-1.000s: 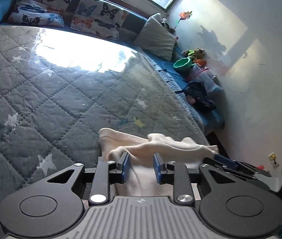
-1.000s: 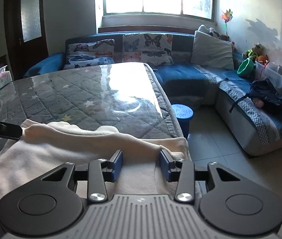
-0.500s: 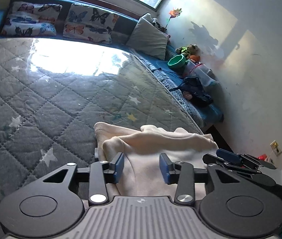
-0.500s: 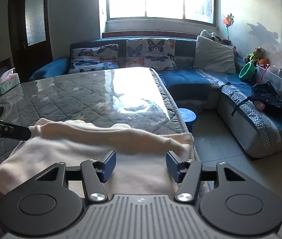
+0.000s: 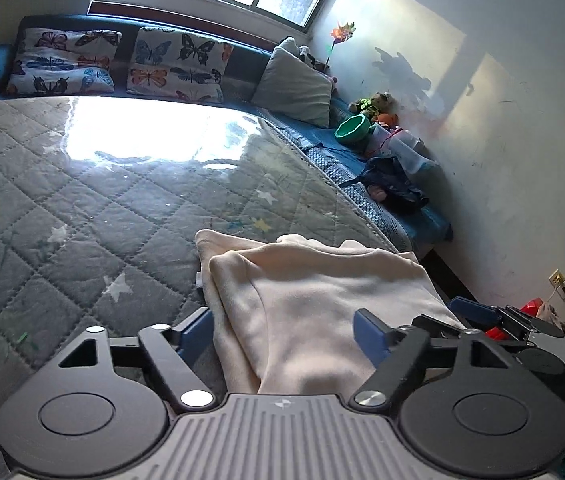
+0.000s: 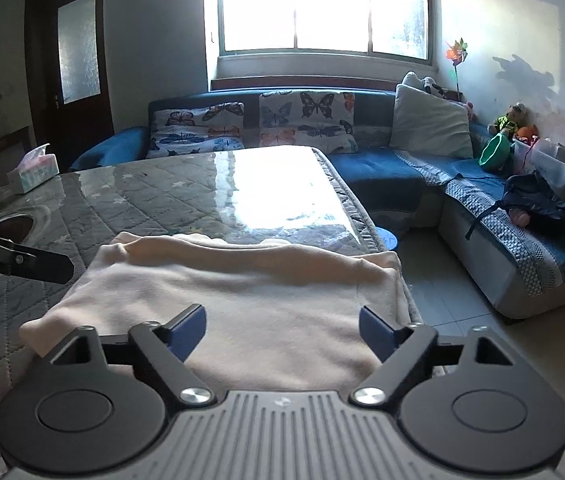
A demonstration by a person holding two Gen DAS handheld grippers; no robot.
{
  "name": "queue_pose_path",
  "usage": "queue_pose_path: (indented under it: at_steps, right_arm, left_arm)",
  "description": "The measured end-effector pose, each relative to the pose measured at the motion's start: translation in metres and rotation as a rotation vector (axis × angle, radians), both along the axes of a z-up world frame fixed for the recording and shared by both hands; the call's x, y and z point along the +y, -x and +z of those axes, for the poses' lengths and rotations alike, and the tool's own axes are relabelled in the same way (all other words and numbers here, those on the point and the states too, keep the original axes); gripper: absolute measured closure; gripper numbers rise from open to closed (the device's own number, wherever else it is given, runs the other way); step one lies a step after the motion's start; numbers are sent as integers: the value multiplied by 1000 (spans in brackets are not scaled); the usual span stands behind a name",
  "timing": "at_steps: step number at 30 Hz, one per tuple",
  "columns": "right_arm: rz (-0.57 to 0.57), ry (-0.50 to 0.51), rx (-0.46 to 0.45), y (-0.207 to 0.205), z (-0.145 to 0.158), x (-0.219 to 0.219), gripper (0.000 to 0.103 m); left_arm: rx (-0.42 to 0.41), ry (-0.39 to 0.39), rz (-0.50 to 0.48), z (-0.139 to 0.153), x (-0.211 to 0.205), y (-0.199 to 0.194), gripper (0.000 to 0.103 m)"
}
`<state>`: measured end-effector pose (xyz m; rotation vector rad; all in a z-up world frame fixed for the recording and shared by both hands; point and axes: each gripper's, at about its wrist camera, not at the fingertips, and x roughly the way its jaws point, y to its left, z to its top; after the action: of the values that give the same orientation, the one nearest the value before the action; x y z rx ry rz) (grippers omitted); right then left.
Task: Fold clothes
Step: 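Open both grippers and release the sweatshirt edge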
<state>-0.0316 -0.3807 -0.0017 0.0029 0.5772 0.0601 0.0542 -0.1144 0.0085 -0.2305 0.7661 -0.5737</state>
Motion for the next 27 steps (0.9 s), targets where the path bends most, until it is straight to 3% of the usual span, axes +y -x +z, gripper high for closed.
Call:
queue_pose_path:
  at_steps: [7,12,27]
  right_arm:
    - [-13,14,-37,20,6,10,0]
    - [-16,7,-50,31,10,14,0]
    - [-11,-44,-72,59,12,29,0]
  left_arm:
    - [-28,-12,7,4,9,17,10]
    - [-38,-19,7,5,16,29,0]
    - [-56,-66,14,3,35,60,0]
